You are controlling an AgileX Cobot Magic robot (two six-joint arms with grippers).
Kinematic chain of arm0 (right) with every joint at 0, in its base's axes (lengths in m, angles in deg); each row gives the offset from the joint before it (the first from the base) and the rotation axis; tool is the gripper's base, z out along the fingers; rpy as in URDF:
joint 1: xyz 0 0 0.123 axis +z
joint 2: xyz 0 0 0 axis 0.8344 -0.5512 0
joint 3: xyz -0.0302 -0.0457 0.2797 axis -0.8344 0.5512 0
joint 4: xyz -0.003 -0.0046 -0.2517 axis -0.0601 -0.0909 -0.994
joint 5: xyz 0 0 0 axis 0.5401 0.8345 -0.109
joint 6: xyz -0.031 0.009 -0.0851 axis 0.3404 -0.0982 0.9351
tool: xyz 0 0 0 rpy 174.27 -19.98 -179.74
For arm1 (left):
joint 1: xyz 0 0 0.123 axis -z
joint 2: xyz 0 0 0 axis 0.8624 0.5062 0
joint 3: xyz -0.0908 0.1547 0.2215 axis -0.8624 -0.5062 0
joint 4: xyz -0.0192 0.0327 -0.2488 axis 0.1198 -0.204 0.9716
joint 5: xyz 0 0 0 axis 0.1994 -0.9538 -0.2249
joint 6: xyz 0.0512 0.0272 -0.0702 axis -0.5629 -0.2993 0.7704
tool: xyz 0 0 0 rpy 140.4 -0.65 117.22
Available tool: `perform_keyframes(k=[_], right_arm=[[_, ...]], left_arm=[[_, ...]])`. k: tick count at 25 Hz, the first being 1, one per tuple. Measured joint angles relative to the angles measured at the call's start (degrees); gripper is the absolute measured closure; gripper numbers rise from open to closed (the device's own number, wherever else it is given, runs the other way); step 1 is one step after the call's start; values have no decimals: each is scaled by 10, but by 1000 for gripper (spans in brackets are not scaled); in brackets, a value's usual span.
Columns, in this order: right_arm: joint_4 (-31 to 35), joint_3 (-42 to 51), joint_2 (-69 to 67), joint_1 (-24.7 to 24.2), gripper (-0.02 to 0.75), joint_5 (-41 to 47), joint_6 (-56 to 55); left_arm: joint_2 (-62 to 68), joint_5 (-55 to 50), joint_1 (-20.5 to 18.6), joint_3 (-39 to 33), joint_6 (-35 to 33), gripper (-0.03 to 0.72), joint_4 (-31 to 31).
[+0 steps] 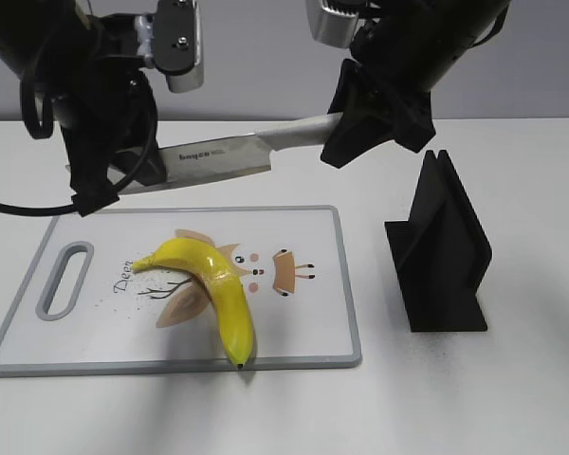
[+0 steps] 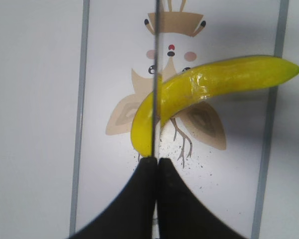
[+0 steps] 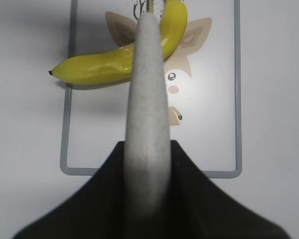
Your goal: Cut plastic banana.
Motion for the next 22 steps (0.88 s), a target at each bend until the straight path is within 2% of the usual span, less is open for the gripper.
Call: perform_keyframes(k=[8, 17, 22], right_arm=[[2, -2, -46, 0, 547, 12, 2], [-33, -2, -180, -1, 547, -18, 7], [-34, -4, -210, 0, 545, -35, 14]], left_arm=[[33, -21, -4, 0, 3, 696, 13], [208, 34, -5, 0, 3, 696, 53], [241, 53, -5, 4, 27, 696, 55]])
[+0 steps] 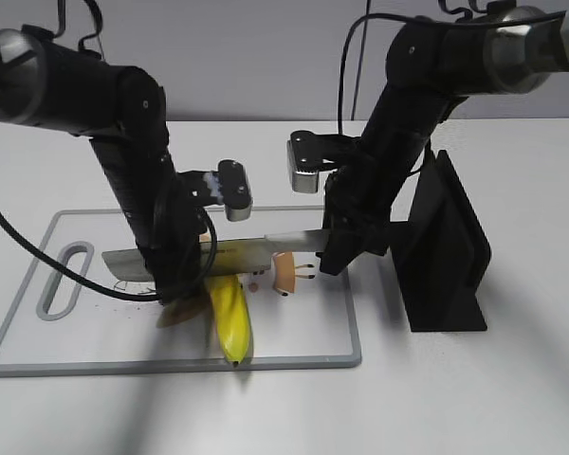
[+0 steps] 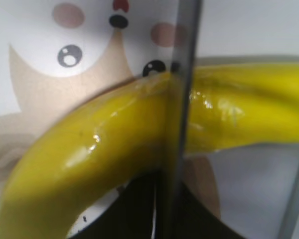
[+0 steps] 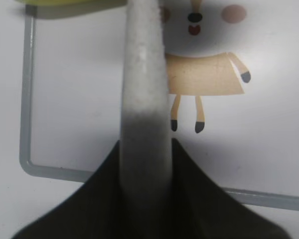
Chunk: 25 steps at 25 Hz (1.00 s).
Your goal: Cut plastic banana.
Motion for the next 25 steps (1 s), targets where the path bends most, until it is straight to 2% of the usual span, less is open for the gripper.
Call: perform_keyframes(k=[5, 11, 20, 25], right_arm=[[0, 0, 9, 1, 545, -10, 1], [0, 0, 82, 2, 545, -8, -2], [7, 0, 188, 4, 547, 36, -10], [7, 0, 198, 4, 547, 43, -11]], left_arm=[[-15, 6, 1, 0, 4, 696, -18], [-89, -10, 1, 1, 6, 696, -36], [-216, -66, 2, 1, 7, 696, -21], [-230, -74, 2, 1, 7, 696, -11]])
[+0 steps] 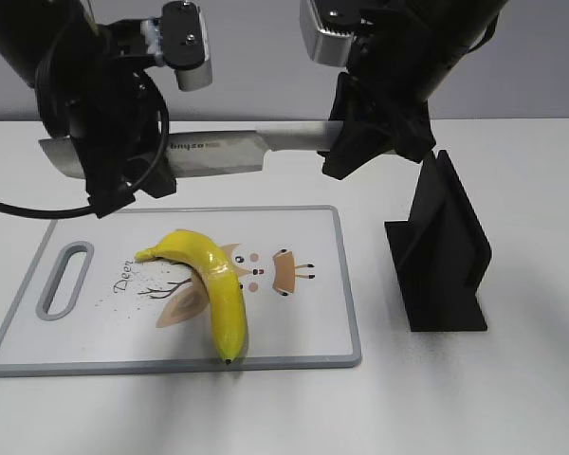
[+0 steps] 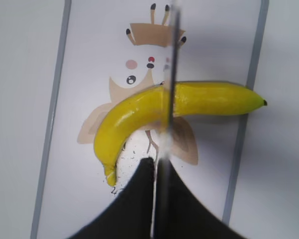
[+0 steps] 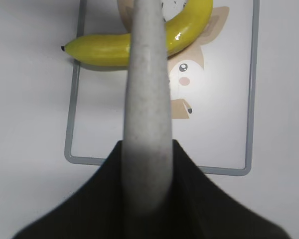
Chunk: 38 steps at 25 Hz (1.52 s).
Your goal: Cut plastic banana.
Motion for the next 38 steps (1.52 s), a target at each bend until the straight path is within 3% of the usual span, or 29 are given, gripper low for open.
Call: perform_keyframes(k=[2, 4, 9, 11, 16, 21, 24, 28, 32, 38], right_arm=[[-1, 0, 0, 0, 547, 2, 0], [-4, 0, 0, 0, 547, 2, 0], [-8, 0, 0, 0, 547, 3, -10], [-9, 0, 0, 0, 547, 5, -10], [-35, 0, 0, 0, 547, 7, -54], [-103, 0, 0, 0, 547, 7, -131], [-124, -1, 0, 0, 547, 7, -204], [-134, -25, 0, 0, 547, 14, -345], [-153, -75, 0, 0, 547, 30, -468], [-169, -113, 0, 0, 547, 39, -602]], left_arm=[[0, -2, 0, 0, 0, 686, 9], [0, -1, 0, 0, 0, 613, 21], [0, 1, 0, 0, 0, 158, 39], [0, 2, 0, 0, 0, 86, 48], [-12, 4, 0, 0, 0, 72, 52], [-64, 12, 0, 0, 1, 75, 51], [-92, 12, -7, 0, 30, 83, 40], [-112, 20, -44, 0, 156, 91, -10], [-115, 10, -113, 0, 318, 94, -51], [-115, -93, -212, 0, 461, 101, -67]])
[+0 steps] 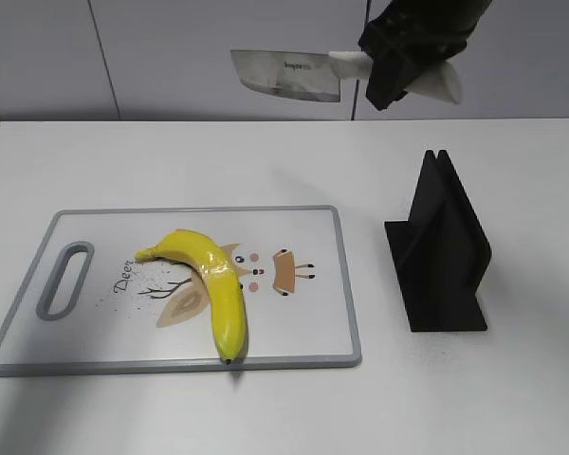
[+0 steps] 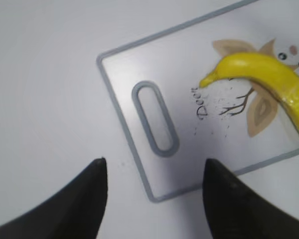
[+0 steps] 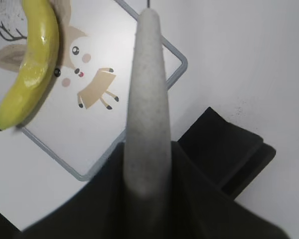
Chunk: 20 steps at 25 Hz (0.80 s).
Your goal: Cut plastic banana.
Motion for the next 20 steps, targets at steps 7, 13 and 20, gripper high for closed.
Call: perform_keyframes(k=[7, 13, 20], right_arm=[[-1, 52, 49, 0, 548, 2, -116], [-31, 176, 168, 0, 548, -40, -211], [-109, 310, 258, 0, 548, -125, -350]], left_arm=[[-49, -10, -46, -48, 66, 110, -12], [-163, -11, -46, -138, 68, 114, -11], [-330, -2, -46, -246, 68, 114, -10]])
